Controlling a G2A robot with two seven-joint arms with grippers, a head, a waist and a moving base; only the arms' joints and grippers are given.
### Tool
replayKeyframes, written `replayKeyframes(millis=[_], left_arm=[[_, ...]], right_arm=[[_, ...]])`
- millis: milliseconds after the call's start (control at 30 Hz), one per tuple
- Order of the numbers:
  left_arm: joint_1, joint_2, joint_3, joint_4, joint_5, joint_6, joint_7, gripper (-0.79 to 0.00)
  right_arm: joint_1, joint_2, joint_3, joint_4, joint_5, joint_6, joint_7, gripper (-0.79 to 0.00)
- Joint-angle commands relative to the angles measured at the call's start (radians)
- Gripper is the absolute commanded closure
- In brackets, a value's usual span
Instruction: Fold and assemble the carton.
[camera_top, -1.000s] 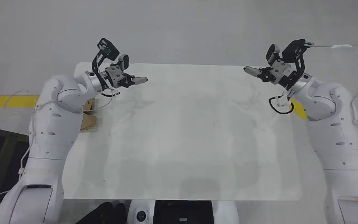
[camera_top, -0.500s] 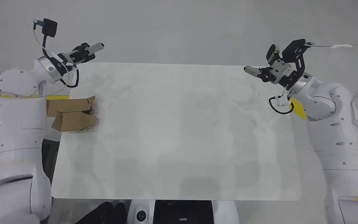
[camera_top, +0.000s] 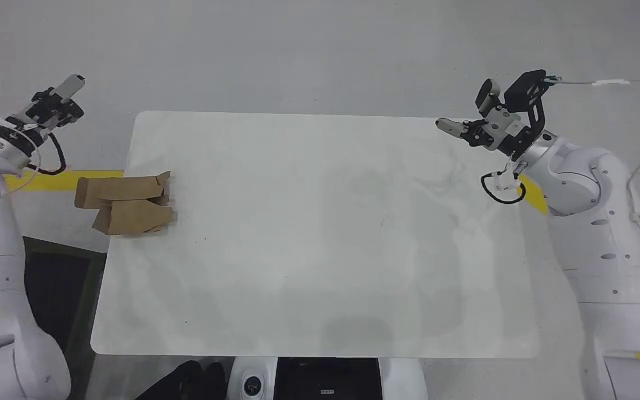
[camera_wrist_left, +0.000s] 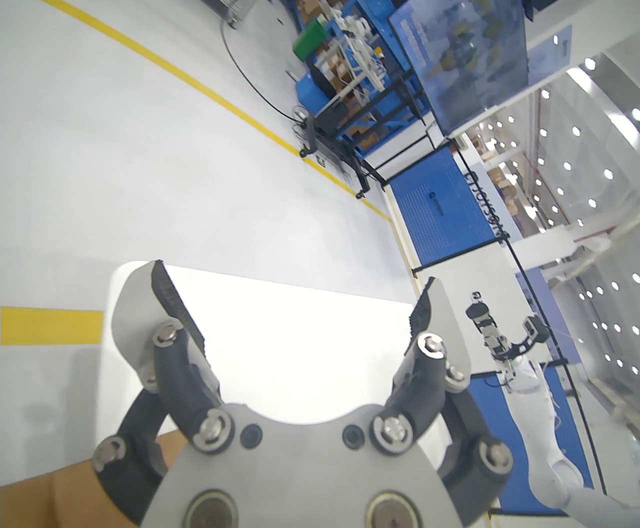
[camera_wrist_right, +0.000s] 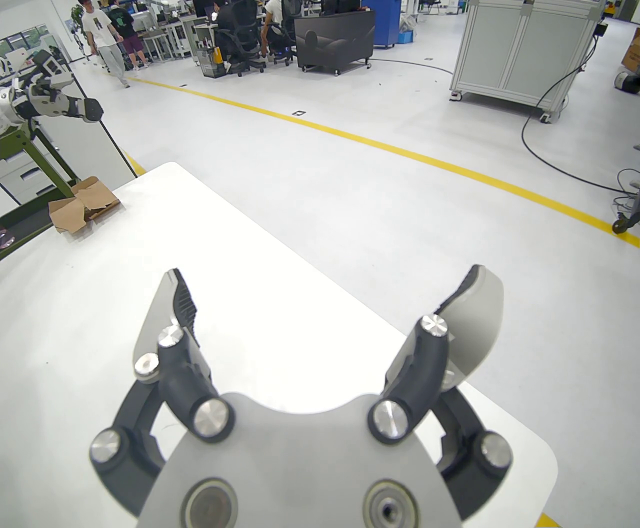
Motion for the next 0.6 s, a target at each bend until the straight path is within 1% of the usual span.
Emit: replayKeyframes(millis=[0, 167, 333, 467, 567], left_arm=[[0.024, 0.015, -0.043, 0.005, 0.033, 0.022, 0.016, -0.785], [0.079, 0.042, -0.124, 0.02, 0.062, 0.09, 0.041, -0.785], [0.158, 0.059, -0.176, 0.0, 0.058, 0.133, 0.021, -0.785], [0.238, 0.061, -0.195, -0.04, 0.017, 0.138, -0.004, -0.785], [0.307, 0.057, -0.194, -0.076, -0.009, 0.148, 0.0, -0.785]], right_arm=[[0.0, 0.0, 0.0, 0.0, 0.0, 0.0, 0.0, -0.785], [0.0, 0.0, 0.0, 0.0, 0.0, 0.0, 0.0, -0.785], [0.0, 0.0, 0.0, 0.0, 0.0, 0.0, 0.0, -0.785], [0.0, 0.0, 0.0, 0.0, 0.0, 0.0, 0.0, -0.785], [0.0, 0.0, 0.0, 0.0, 0.0, 0.0, 0.0, -0.785]])
